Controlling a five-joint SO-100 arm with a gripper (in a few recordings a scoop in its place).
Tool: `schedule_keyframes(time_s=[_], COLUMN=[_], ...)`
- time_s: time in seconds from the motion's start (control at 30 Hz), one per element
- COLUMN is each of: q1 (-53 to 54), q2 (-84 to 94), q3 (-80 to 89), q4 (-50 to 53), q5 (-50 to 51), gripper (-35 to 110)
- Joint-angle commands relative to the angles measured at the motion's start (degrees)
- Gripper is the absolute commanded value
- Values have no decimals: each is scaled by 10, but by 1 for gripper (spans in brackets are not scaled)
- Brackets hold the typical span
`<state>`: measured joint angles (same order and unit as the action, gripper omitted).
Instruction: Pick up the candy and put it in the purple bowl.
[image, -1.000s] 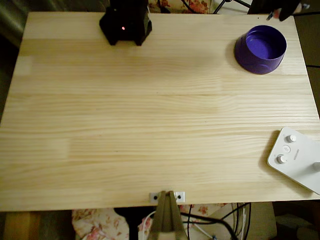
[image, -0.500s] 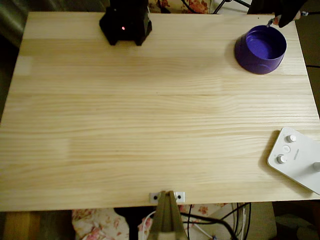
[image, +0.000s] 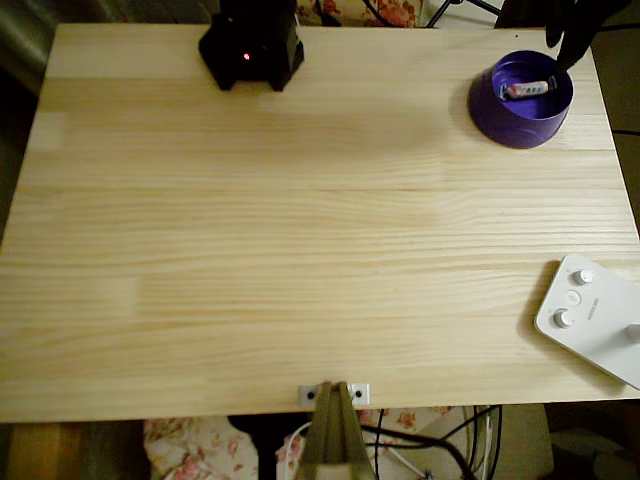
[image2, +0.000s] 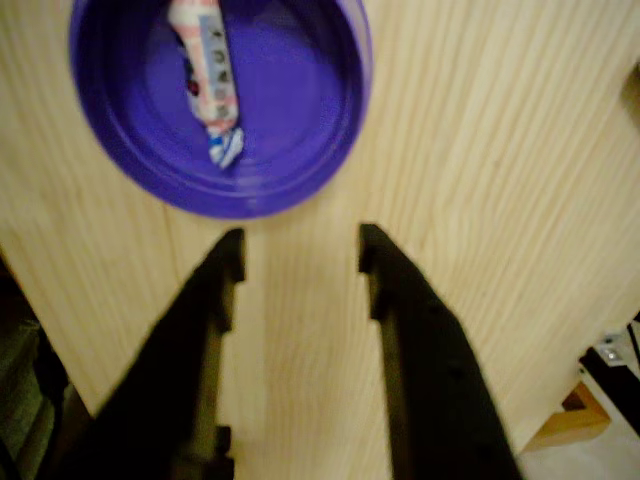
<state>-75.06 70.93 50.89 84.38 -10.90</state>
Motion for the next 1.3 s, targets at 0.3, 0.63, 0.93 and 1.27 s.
schedule_keyframes(time_s=[0.3,0.63,0.93,1.27], q1=[43,137,265,451], q2=[82,167,295,415], q3=[-51,-20,97,230], q4=[47,107,159,175], q5=[-11,-17,-20,-40], gripper=[7,1,0,0])
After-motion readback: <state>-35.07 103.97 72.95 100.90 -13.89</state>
